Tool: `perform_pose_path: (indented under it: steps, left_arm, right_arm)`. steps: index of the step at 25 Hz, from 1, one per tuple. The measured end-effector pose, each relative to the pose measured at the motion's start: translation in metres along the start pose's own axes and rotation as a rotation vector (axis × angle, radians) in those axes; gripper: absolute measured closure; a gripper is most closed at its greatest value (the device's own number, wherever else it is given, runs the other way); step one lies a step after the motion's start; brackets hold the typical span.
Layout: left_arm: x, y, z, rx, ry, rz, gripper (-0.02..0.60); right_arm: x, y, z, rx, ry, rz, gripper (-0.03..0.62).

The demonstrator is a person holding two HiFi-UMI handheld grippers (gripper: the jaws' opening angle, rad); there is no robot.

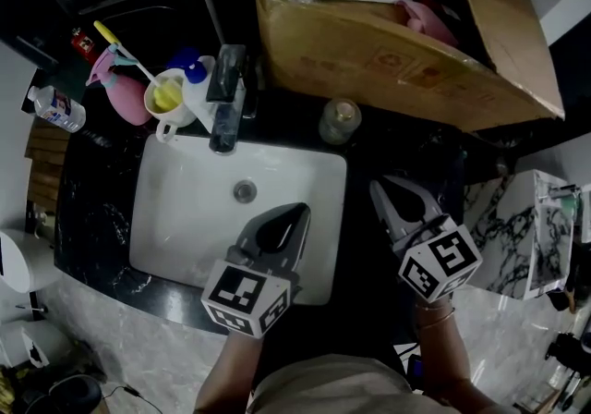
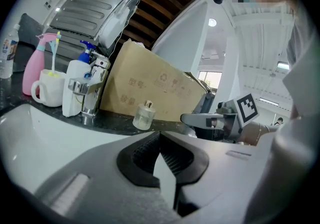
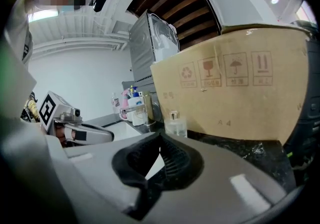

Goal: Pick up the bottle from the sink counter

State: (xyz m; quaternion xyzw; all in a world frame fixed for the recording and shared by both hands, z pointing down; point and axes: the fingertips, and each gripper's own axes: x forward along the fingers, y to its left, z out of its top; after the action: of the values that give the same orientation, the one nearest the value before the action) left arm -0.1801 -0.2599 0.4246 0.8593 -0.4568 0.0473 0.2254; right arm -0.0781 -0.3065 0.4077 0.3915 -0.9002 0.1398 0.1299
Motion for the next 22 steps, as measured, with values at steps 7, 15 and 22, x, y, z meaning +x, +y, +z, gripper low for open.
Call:
perform_pose_path:
  steps: [7, 15, 22]
  left_arm:
    - [0.011, 0.008, -0.001, 0.002, -0.002, 0.008, 0.577]
    - [0.020, 0.020, -0.003, -0.009, -0.002, 0.035, 0.577]
    - [0.029, 0.026, -0.008, -0.022, 0.014, 0.031, 0.577]
  right_arm:
    - [0.016, -0.011, -0.006, 0.008, 0.010, 0.004, 0.591]
    - [0.035, -0.017, -0.013, -0.011, 0.053, 0.063, 0.591]
    - [0.051, -0.022, -0.013, -0.033, 0.060, 0.079, 0.591]
